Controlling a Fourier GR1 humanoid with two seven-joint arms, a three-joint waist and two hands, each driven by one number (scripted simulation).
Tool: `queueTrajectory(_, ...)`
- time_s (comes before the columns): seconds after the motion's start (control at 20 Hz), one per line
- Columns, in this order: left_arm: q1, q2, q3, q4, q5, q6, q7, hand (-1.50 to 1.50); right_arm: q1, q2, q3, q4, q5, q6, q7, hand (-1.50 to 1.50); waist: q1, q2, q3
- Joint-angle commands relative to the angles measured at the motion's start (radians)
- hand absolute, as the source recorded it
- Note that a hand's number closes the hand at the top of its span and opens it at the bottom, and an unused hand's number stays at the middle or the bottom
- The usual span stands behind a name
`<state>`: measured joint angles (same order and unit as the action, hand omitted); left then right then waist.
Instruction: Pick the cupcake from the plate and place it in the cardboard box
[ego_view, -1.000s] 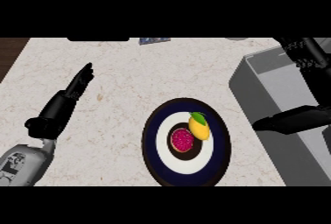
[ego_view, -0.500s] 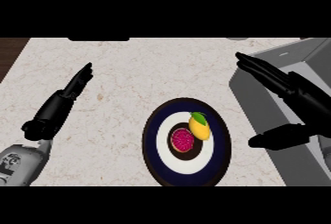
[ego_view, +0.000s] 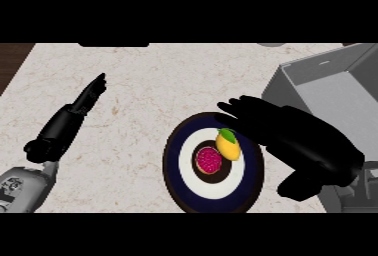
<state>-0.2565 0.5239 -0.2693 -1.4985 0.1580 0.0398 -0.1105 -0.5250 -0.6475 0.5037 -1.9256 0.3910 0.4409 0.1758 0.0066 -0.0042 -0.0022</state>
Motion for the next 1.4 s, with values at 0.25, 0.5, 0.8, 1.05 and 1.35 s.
queueTrajectory(0.25,0.030,-0.012,0.040,-0.005,-0.020,-0.020,-0.021,0.00,-0.085,0.215,0.213,-0.087,0.102,0.221,0.441,-1.50,0.001,0.001,0.000)
queueTrajectory(0.5,0.018,-0.035,0.051,-0.027,-0.036,-0.043,0.026,0.00,-0.051,0.365,0.268,-0.082,0.135,0.291,0.614,-1.50,-0.002,0.001,0.001)
queueTrajectory(0.8,-0.011,-0.082,0.079,-0.005,-0.090,-0.055,0.033,0.00,-0.049,0.423,0.198,0.001,0.173,0.352,0.578,-1.50,-0.006,0.004,0.002)
queueTrajectory(1.05,0.026,-0.075,0.125,0.056,-0.092,-0.111,-0.055,0.00,0.007,0.439,0.301,0.069,0.371,0.232,0.524,-1.50,-0.005,0.005,0.002)
queueTrajectory(1.35,0.009,-0.126,0.139,-0.002,-0.130,-0.121,0.027,0.00,0.043,0.420,0.266,0.108,0.459,0.228,0.406,-1.50,-0.007,0.005,0.002)
